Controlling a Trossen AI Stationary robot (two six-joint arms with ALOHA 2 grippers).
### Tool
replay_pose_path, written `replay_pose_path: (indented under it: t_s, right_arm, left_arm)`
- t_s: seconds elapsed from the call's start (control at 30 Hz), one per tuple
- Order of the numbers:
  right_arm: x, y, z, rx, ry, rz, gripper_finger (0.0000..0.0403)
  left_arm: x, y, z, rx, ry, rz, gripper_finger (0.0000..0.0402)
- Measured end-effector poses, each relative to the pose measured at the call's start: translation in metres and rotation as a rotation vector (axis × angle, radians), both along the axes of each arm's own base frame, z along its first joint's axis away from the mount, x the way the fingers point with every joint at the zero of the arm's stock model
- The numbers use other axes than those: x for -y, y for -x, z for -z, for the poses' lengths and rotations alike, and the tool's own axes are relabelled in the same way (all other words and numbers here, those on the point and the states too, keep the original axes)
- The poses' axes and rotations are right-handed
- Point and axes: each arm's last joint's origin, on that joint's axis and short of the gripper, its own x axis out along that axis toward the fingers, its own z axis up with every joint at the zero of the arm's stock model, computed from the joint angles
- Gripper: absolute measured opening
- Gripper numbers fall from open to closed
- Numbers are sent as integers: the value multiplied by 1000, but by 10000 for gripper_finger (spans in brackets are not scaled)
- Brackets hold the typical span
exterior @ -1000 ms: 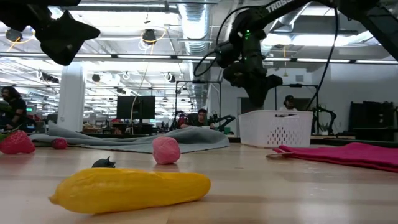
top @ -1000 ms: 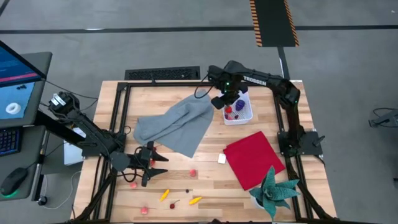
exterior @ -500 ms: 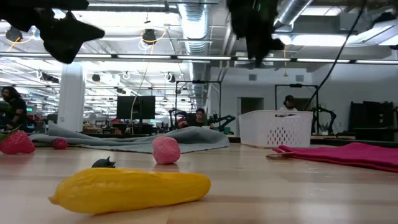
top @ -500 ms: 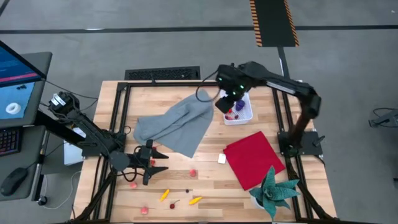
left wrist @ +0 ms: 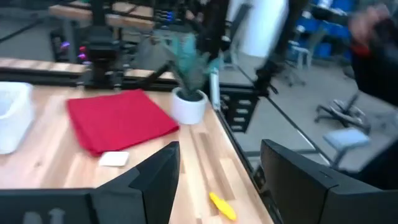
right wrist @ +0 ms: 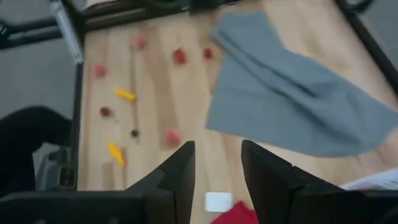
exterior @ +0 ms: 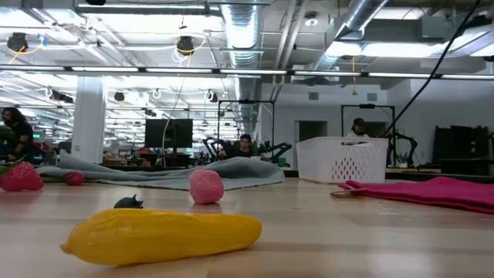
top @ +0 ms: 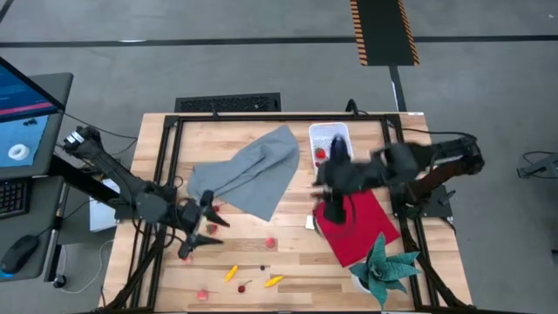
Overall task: Pick and placing Produce into tupperware
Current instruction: Put the pink peach into the white bin
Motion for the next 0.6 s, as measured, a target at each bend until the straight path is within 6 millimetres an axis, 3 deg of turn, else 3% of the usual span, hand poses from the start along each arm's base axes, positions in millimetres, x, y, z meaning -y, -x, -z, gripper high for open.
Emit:
replay_pose_path:
  t_s: [0.17,0.27,0.37,0.47,0.6]
  right_arm:
    - [-52,0,44,33,29,-103,154]
    - [-80,3,71,105,26,-160,153]
    - [-107,9,96,214,29,-224,148]
    - [-129,15,110,339,48,-291,143]
    - [-150,27,110,502,98,-390,137]
  left_arm:
    - [-14,9,-30,86,48,-26,215]
    - [-20,15,-36,113,0,-43,215]
    - [-29,18,-35,56,-7,-169,215]
    - [-37,15,-32,-26,-31,-273,215]
    - [-43,4,-24,-123,-20,-266,215]
